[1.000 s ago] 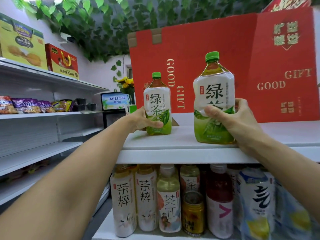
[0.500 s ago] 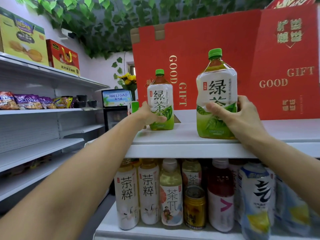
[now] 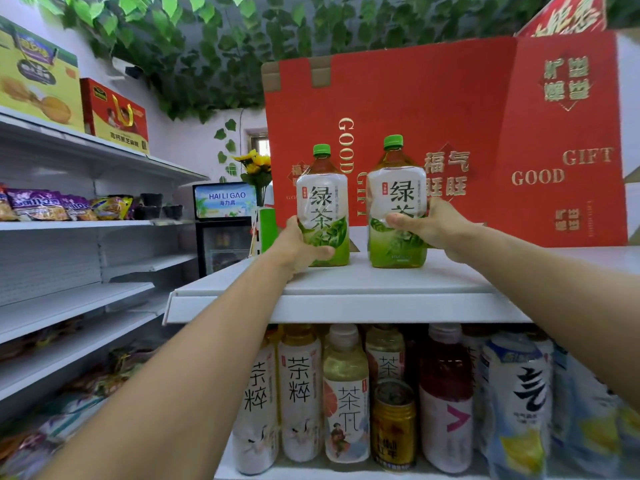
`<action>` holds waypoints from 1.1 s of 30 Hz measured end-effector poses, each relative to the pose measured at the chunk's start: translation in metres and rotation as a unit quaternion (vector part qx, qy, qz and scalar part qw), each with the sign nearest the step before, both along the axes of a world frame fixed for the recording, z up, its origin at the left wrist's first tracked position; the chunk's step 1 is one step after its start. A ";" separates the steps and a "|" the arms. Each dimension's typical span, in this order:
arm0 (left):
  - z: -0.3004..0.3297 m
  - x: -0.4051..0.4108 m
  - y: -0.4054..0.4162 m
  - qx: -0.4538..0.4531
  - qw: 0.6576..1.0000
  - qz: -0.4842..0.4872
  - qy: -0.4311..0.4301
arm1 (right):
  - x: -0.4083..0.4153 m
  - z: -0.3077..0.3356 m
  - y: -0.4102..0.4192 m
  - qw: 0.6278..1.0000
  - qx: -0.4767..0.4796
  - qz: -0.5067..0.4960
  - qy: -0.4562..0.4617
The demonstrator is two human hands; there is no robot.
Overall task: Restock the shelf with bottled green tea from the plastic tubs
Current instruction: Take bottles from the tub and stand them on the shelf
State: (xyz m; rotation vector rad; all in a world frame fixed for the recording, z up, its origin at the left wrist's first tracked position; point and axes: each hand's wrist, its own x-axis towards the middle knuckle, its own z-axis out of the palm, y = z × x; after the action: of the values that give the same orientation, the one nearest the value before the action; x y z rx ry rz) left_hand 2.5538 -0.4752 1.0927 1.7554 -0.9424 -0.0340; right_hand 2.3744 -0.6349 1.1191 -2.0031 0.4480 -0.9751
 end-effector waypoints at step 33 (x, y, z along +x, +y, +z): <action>0.000 0.012 -0.007 0.033 0.999 -0.002 0.029 | 0.047 -0.021 -0.022 0.997 -0.062 -0.038 0.029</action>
State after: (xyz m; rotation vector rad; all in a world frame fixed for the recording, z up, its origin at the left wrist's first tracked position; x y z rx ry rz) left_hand 2.5654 -0.4818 1.0931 1.8040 -0.9114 -0.1205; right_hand 2.4217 -0.6570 1.0976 -2.1430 0.5082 -1.0152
